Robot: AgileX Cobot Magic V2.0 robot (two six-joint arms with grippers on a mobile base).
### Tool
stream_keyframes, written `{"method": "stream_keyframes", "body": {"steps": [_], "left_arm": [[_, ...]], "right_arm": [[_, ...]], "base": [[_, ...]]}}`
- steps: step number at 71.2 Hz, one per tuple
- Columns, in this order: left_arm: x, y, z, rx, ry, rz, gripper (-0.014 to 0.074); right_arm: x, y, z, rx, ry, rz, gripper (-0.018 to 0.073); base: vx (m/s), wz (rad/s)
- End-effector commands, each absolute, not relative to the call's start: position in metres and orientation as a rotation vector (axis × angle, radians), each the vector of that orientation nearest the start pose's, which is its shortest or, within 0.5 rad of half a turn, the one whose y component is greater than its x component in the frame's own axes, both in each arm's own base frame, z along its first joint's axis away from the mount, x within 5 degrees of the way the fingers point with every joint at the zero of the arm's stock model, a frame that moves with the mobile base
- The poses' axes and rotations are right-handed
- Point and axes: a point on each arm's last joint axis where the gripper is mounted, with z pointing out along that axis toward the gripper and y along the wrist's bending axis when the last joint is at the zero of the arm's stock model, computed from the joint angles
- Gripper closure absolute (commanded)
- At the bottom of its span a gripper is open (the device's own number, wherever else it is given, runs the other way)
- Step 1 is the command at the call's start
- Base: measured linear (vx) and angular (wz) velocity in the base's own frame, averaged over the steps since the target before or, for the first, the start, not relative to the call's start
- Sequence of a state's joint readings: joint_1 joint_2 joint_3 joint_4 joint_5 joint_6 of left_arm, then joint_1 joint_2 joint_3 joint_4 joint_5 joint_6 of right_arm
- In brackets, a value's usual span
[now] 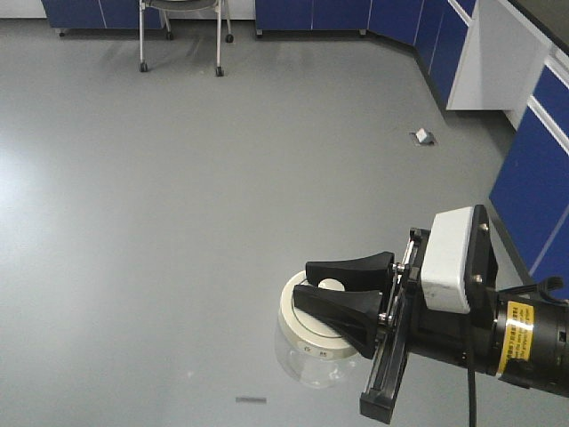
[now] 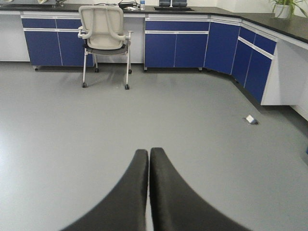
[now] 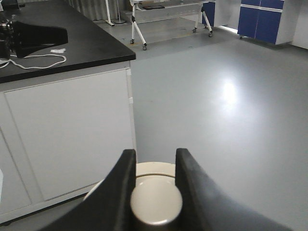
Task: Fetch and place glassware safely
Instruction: 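Drive the base to the other bench holding the jar in the right gripper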
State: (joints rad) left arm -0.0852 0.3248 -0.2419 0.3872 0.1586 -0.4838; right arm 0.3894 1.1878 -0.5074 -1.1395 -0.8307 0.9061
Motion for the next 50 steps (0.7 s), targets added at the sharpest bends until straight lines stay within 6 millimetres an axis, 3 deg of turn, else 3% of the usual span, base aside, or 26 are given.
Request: {"method": "stream_keyframes", "body": {"steps": [1, 50], "left_arm": [[0.0869, -0.0041, 0.2733, -0.047, 1.639, -0.119, 0.0603], [0.0868, -0.004, 0.273, -0.048, 1.642, -0.118, 0.0603]], "right_arm": [[0.178, 0.1397, 0.2855, -0.872, 1.415, 0.919, 0.056], [0.1783, 0.1395, 0.2852, -0.87, 1.419, 0.915, 0.056]], "base": [[0.78, 0.06], [0.76, 0.01]]}}
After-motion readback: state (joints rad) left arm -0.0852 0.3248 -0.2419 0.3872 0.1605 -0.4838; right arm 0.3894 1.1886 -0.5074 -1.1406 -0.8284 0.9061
